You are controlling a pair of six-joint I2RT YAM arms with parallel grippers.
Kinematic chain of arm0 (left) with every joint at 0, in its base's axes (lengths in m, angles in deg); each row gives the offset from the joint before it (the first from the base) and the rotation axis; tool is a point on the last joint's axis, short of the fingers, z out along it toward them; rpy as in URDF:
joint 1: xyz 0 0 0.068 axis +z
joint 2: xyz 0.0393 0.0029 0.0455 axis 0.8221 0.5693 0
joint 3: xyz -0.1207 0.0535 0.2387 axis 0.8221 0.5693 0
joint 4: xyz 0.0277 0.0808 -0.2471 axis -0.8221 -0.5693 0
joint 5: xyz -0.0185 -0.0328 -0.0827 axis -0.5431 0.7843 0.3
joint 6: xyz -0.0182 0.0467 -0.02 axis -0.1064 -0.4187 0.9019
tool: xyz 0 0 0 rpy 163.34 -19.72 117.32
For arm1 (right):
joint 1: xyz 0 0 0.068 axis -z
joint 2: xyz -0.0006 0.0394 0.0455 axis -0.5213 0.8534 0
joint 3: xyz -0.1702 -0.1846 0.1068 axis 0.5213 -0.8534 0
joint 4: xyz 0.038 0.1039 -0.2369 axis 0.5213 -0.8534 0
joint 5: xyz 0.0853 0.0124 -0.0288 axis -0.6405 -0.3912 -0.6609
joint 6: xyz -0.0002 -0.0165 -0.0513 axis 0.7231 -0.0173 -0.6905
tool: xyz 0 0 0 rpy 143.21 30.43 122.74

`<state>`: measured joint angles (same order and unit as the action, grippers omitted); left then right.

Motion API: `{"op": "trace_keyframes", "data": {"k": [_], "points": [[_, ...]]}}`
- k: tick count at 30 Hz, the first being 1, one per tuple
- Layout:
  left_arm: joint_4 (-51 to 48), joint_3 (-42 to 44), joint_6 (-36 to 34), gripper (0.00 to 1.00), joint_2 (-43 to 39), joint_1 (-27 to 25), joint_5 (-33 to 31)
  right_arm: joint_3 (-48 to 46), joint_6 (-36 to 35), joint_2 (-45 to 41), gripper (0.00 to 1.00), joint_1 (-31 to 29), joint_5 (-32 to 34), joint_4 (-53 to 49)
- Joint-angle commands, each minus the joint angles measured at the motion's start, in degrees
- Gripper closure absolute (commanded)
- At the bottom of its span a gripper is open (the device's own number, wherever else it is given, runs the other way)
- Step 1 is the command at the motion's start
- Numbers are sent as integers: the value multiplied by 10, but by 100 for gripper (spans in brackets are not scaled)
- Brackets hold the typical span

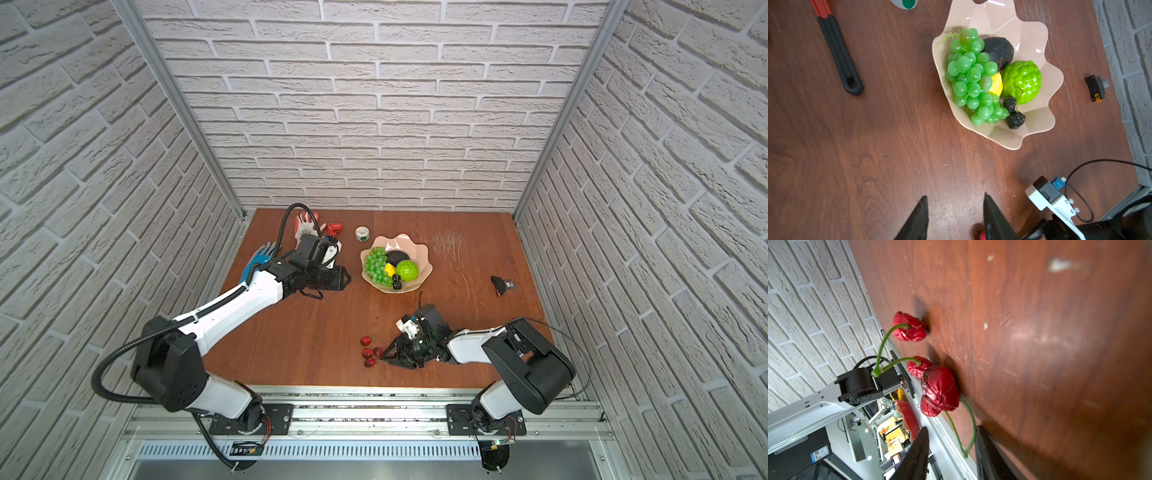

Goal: Place and organize the fake fruits in the fruit bowl
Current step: 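Close the right gripper on a red cherry pair's stem and lift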

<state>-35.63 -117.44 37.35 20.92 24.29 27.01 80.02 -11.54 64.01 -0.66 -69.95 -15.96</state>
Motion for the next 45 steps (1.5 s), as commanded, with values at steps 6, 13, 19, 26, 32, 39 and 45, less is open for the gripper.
{"op": "trace_keyframes", "data": {"k": [6, 13, 19, 26, 32, 39, 45], "points": [[-9, -18, -13, 55, -14, 9, -11, -15, 20, 34, 69, -1, 41, 5], [-13, -19, -14, 55, -14, 10, -13, -14, 28, 51, 77, -1, 40, 33], [-18, -16, -16, 55, -19, 11, -20, -22, 43, 68, 92, -1, 37, 78], [-21, -12, -17, 55, -23, 12, -24, -21, 32, 53, 94, -1, 40, 53], [-20, -9, -17, 55, -25, 12, -26, -9, 8, 4, 94, -1, 42, -19], [-17, -6, -17, 55, -27, 12, -28, 30, -45, -89, 94, 4, 64, -162], [-24, -9, -20, 55, -33, 13, -31, 50, -34, -118, 94, 15, 52, -168]]}}
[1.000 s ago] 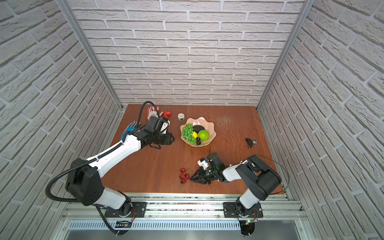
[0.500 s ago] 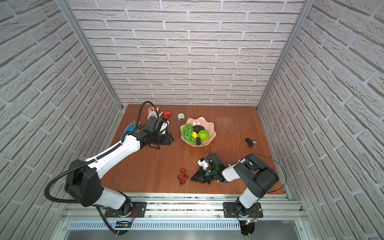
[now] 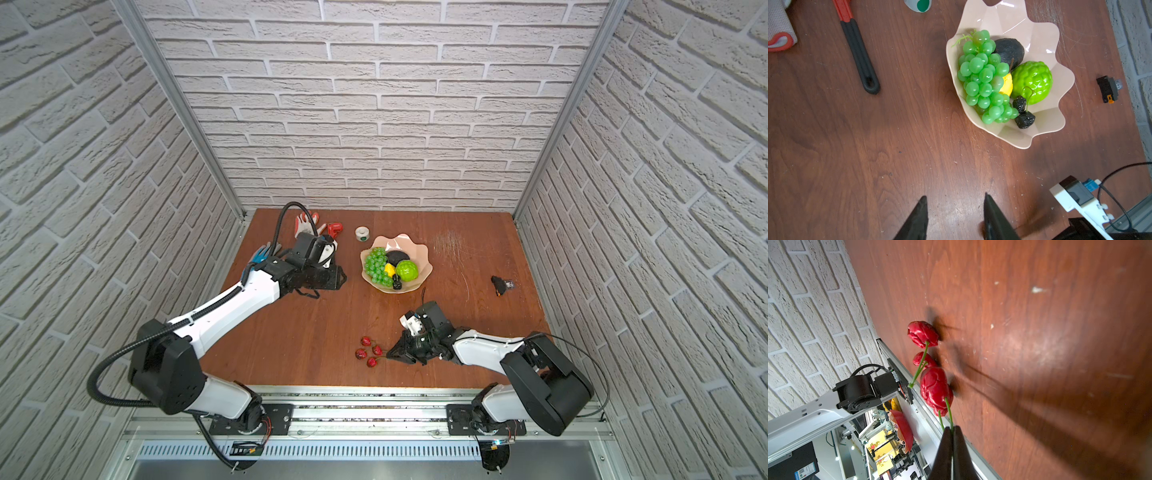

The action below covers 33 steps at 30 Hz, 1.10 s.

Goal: Place and organize the fake fruits in the fruit bowl
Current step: 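Close the right gripper on a red cherry pair's stem and lift, then release red cherries into the bowl with right gripper while left gripper approaches others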

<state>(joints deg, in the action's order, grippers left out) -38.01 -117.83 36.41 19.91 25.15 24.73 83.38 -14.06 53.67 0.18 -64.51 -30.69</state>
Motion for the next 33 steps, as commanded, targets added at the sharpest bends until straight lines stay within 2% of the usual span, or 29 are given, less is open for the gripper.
{"op": "trace_keyframes", "data": {"k": [1, 5, 10, 16, 19, 22, 27, 33], "points": [[-1, -5, -11, 55, -24, 4, -10, 23, -10, -20, 94, 10, -4, -27], [-5, -5, -11, 55, -32, 4, -16, 55, -26, -48, 94, 41, -16, -73], [-6, -5, -9, 54, -38, 7, -21, 133, -84, -69, 94, 103, -27, -166], [-10, -1, -10, 54, -54, 10, -26, 265, -183, -36, 94, 169, -32, -283], [-11, 1, -9, 54, -62, 13, -28, 324, -213, -6, 94, 207, -27, -303], [-13, 7, -10, 54, -72, 15, -30, 382, -245, 27, 94, 241, -5, -330], [-10, 17, -10, 54, -87, 16, -35, 425, -263, 67, 94, 289, 32, -329], [-8, 22, -11, 54, -89, 18, -33, 469, -306, 105, 94, 302, 103, -349]]}}
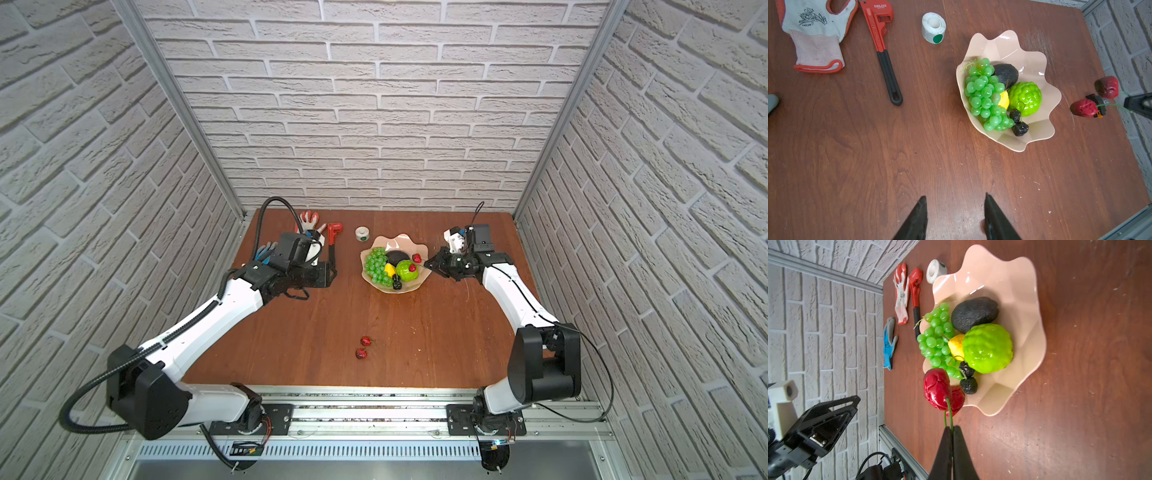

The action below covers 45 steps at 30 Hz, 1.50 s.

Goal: Place and organize the fake fruits in the fruit bowl
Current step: 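Release red cherries into the bowl with right gripper while left gripper approaches others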

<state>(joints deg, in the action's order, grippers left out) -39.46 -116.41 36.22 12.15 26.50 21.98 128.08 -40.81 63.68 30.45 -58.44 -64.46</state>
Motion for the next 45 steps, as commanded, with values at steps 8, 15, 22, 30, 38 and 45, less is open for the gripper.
{"op": "trace_keyframes", "data": {"k": [8, 15, 22, 30, 38, 45], "points": [[8, 8, -9, 54, -8, 5, -4, 49, -44, 62, 94, -1, 73, 31], [5, 6, -9, 54, -5, 8, -7, 57, -48, 93, 94, -11, 93, 64], [-12, -2, -11, 54, 6, 8, -5, 90, -59, 150, 94, -34, 113, 71], [-16, -4, -8, 54, 6, 9, -12, 137, -69, 196, 94, -38, 132, 63], [-14, -12, -8, 54, 19, 9, -7, 154, -80, 216, 94, -48, 145, 54], [-14, -5, -5, 54, 8, 9, -11, 159, -93, 222, 93, -59, 164, 34]]}}
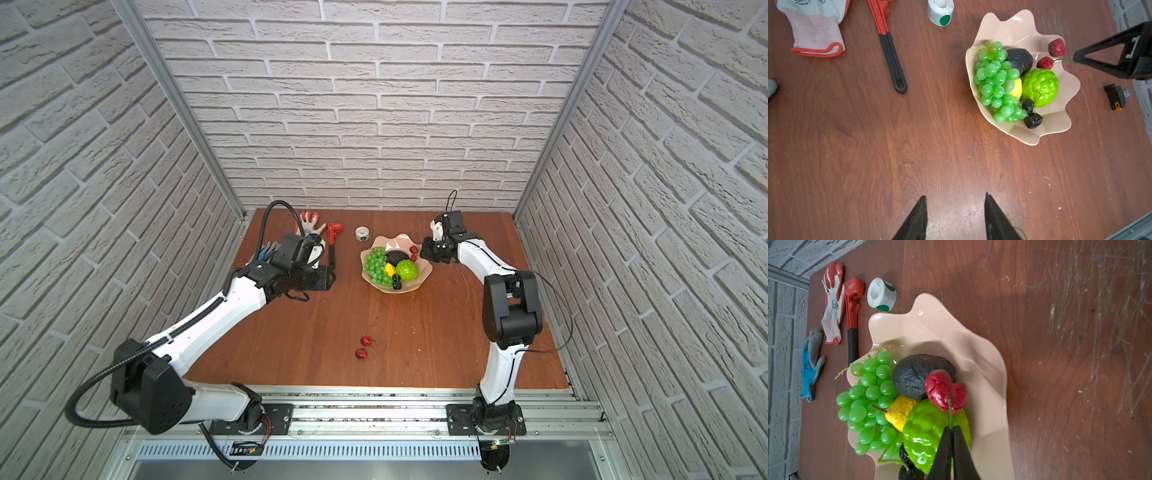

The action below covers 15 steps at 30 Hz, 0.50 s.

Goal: Place and organize the fake fruits in the fruit bowl
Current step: 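Release red cherries into the bowl with right gripper while left gripper approaches others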

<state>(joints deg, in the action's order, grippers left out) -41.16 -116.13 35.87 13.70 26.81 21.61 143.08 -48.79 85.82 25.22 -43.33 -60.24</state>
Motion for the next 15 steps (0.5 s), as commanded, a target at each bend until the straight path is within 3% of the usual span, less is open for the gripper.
{"op": "trace_keyframes", "data": {"k": [1, 15], "points": [[4, -6, -1, 54, -10, 6, -8, 9, -14, 0, 93, -7, 18, -10], [10, 8, 8, 54, -23, 6, -1, 5, -23, -20, 80, -14, 40, -27]]}}
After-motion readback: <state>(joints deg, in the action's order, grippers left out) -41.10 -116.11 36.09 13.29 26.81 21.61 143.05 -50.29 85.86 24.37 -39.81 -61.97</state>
